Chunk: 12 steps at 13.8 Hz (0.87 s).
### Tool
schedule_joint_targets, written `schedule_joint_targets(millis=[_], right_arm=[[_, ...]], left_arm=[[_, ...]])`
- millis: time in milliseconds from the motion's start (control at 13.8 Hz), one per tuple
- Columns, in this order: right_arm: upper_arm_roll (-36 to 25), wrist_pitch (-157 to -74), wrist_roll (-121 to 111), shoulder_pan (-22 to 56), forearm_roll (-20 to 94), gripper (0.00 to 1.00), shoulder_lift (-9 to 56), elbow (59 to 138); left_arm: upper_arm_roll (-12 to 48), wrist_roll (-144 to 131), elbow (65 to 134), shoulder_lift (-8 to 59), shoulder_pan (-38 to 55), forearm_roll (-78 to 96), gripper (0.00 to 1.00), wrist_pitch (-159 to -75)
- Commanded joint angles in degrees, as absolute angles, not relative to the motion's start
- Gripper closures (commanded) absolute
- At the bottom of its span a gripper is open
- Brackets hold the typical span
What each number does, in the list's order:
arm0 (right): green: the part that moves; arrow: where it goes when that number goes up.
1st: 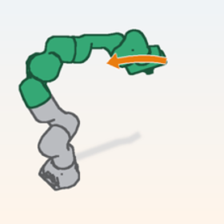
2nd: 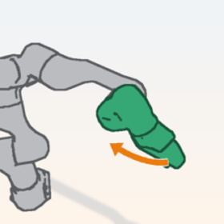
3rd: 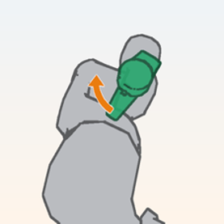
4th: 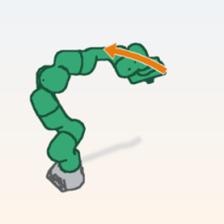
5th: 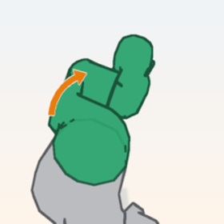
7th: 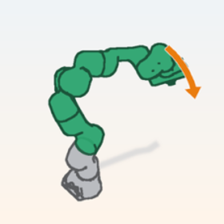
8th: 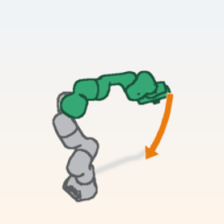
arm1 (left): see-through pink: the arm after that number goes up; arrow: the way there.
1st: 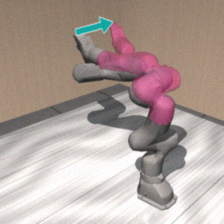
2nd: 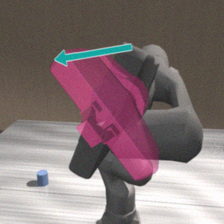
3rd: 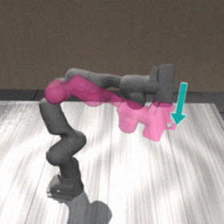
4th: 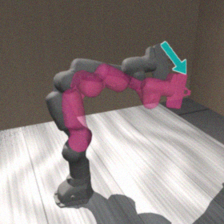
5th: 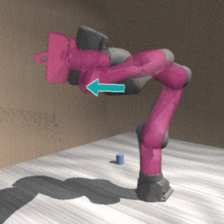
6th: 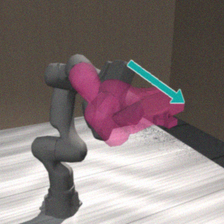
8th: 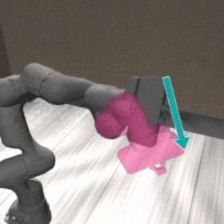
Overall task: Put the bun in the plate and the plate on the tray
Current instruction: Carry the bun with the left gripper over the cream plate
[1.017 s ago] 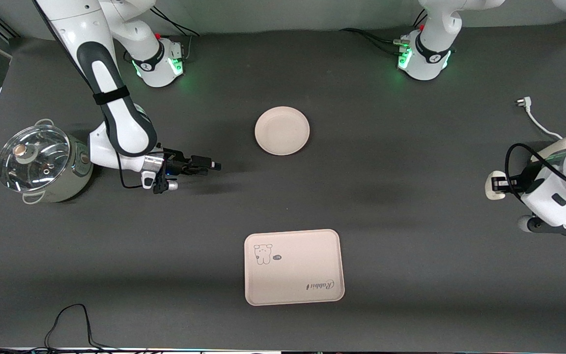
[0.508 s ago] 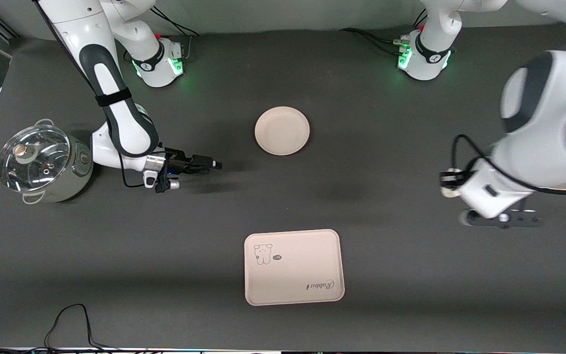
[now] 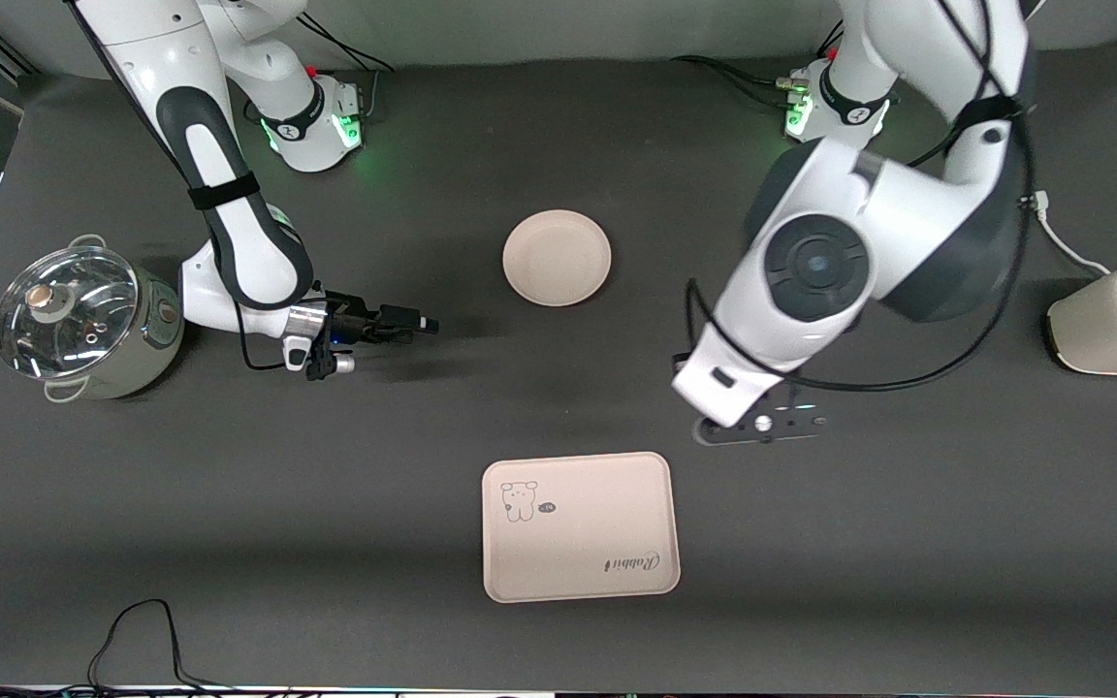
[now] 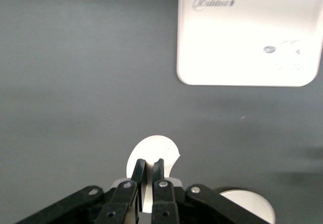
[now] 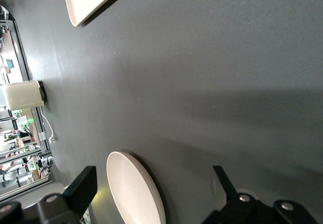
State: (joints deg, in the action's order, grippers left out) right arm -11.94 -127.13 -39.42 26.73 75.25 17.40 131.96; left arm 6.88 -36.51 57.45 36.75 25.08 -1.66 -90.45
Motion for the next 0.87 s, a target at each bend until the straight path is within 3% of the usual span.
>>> schedule_joint_targets(millis=[0,508,799], right_arm=[[-12.0,-127.8,-40.7,27.2,76.8,0.00,16.3,132.7],[-12.0,-127.8,-41.0,31.5,76.8,0.00,13.5,136.7],[-12.0,-133.4,-40.5,37.4,77.1,0.00,7.2,141.7]], left_arm=[[6.9,-39.7,53.5,41.9,26.5,-1.9,1.00,-94.5],[7.1,-41.0,54.9,51.0,29.1,-1.8,1.00,-106.4],[7.1,-47.3,61.2,48.9,33.6,-2.5,1.00,-106.0]])
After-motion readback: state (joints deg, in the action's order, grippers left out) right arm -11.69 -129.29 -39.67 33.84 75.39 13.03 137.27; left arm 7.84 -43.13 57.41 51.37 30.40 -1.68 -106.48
